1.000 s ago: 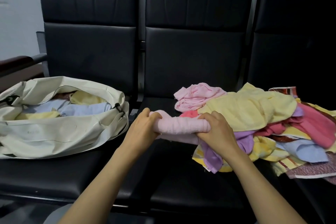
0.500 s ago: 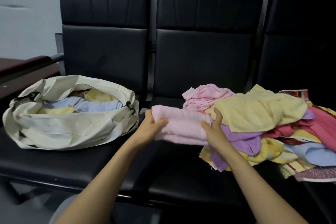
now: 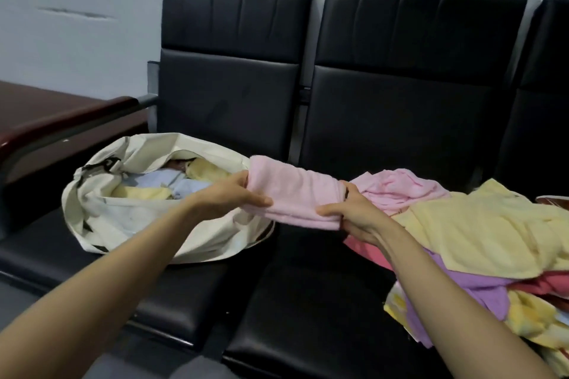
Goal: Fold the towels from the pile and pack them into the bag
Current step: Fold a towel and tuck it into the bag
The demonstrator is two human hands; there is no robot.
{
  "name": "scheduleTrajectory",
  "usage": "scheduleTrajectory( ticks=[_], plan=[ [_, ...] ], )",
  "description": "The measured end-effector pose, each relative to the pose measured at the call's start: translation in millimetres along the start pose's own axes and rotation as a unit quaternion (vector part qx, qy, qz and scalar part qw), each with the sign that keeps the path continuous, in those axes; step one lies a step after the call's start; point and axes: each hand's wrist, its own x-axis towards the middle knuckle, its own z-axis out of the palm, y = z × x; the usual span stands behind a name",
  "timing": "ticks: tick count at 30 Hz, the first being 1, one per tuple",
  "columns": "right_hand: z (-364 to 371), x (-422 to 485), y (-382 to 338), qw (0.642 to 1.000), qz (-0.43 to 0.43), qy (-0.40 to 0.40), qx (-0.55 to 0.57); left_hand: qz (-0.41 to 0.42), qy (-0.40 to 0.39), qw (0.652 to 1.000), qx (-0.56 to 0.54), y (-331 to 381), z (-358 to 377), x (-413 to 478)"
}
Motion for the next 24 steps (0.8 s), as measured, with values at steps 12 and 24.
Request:
scheduleTrajectory(
  ticks=[12, 24],
  plan=[
    [159.7, 128.8, -27.4, 0.945, -0.131, -0.014, -0.3, -0.037, 0.215, 0.972, 0.087, -103.2, -137.8, 23.2],
    [160.1, 131.8, -8.3, 0.89, -0.13, -0.021, -0.437, 0.016, 0.145, 0.984, 0.101, -102.8, -158.6, 13.1]
  ],
)
